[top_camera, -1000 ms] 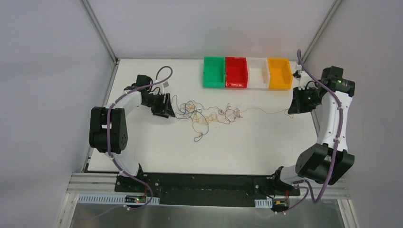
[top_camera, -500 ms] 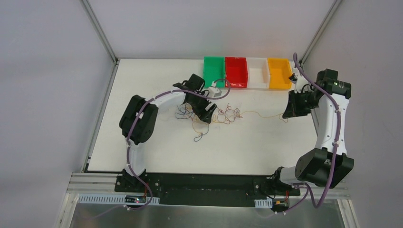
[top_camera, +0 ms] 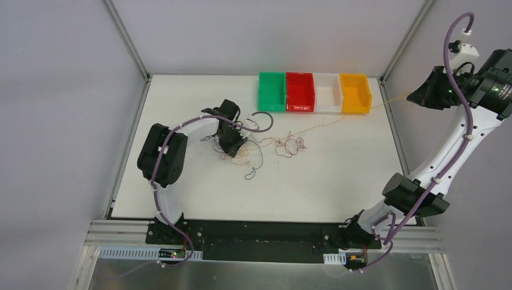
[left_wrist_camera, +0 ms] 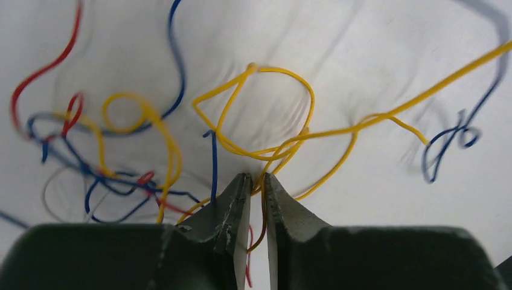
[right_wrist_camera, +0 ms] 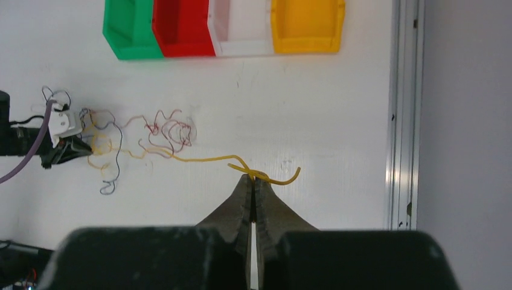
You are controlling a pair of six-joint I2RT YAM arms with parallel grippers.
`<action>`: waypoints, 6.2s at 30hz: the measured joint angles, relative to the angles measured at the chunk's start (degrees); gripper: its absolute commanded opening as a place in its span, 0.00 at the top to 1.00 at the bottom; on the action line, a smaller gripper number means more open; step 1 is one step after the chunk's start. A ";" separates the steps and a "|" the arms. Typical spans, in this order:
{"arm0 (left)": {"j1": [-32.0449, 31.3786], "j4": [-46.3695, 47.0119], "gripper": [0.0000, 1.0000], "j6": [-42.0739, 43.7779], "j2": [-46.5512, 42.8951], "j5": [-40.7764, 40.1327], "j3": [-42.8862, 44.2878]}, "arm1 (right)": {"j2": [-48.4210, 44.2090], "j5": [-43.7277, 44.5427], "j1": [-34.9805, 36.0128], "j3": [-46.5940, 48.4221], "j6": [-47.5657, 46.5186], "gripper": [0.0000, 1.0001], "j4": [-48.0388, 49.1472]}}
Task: Untangle the cables
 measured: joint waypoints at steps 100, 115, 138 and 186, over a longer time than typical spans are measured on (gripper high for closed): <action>7.89 6.71 0.35 -39.52 -1.99 24.48 -0.61 | 12.46 3.93 49.53 -48.13 7.10 0.18 38.58; 5.09 13.42 1.00 -47.32 6.14 22.91 0.46 | 20.81 8.50 50.56 -46.99 10.84 1.00 41.24; 27.78 2.14 1.00 -37.88 -6.32 14.05 -13.09 | -4.04 0.61 22.97 -30.88 12.63 1.00 23.04; 25.57 -7.52 0.45 -28.74 -11.85 21.75 -9.11 | 8.61 30.64 41.07 -59.80 13.86 0.04 36.63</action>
